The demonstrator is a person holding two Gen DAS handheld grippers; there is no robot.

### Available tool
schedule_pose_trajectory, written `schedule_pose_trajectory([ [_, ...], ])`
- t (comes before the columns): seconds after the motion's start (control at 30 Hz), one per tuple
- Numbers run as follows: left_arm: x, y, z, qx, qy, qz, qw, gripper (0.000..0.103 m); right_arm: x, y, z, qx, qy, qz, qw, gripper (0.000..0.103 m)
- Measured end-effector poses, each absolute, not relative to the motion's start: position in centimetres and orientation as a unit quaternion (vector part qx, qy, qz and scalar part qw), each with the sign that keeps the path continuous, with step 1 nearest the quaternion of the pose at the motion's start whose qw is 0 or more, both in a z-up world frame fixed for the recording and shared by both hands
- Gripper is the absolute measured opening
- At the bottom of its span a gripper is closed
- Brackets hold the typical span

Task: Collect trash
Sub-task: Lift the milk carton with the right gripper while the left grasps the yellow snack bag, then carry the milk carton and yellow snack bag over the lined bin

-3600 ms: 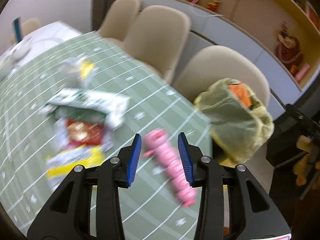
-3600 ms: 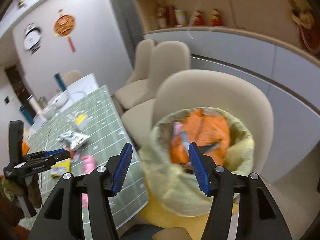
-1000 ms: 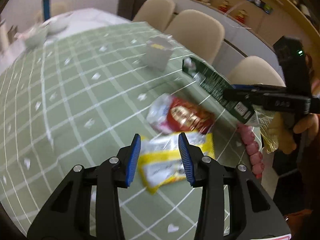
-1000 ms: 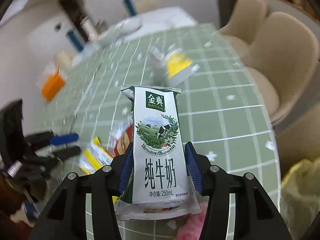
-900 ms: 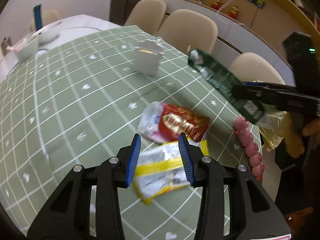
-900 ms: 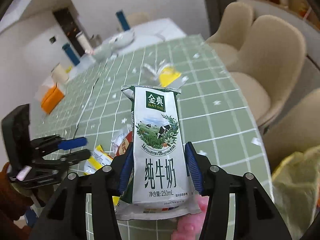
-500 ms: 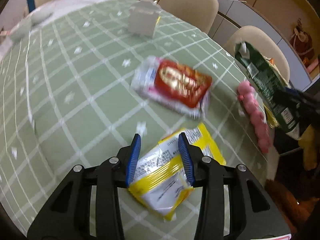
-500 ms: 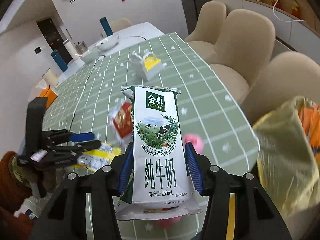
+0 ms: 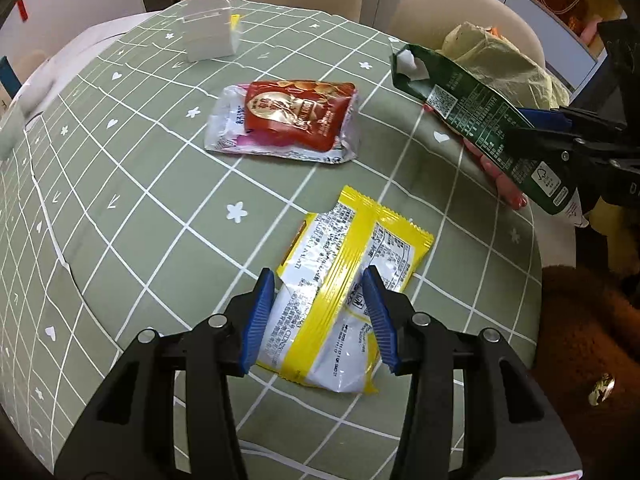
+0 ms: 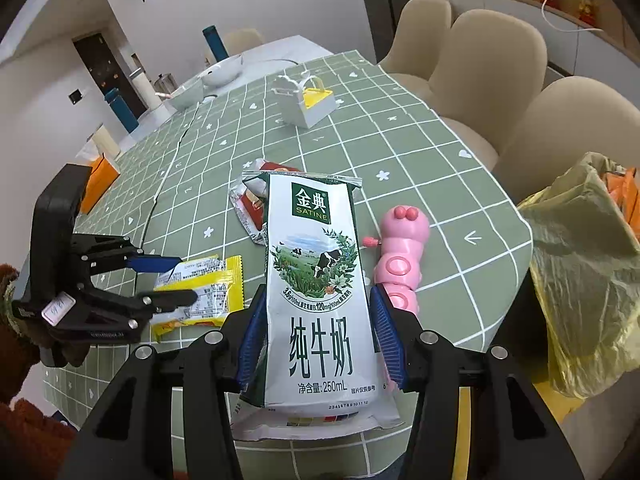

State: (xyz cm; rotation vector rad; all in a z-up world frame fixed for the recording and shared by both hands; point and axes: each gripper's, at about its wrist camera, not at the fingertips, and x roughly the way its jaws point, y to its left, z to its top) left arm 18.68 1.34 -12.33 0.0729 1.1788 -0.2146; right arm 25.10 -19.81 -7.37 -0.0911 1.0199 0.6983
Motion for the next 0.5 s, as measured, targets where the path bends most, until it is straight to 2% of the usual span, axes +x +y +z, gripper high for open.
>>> schedule_pose_trajectory([
  [0.17,18.4,1.9,-12.5,0.015,0.565,-0.075,0.821,0.04,24.2,-18.2,-8.2,-0.069,0.484,0.34,0.803,0.048],
  [0.27,18.0,2.3,-11.8,0.004,0.559,-0.054,0.827,0.03,24.1,-16.9,-9.0,-0.085,0.492,0.345,0.795,0.048],
  [0.3,17.9,2.6,-11.6,0.002,0.557,-0.048,0.829,0.02,24.1,-16.5,-9.3,-0.09,0.497,0.349,0.789,0.048],
  [0.33,17.8,2.9,-11.4,0.0,0.555,-0.04,0.831,0.019,24.0,-16.2,-9.6,-0.095,0.501,0.353,0.785,0.048],
  [0.5,17.3,5.6,-10.6,-0.048,0.541,0.004,0.839,0.016,24.1,-15.1,-10.0,-0.103,0.511,0.377,0.765,0.049],
])
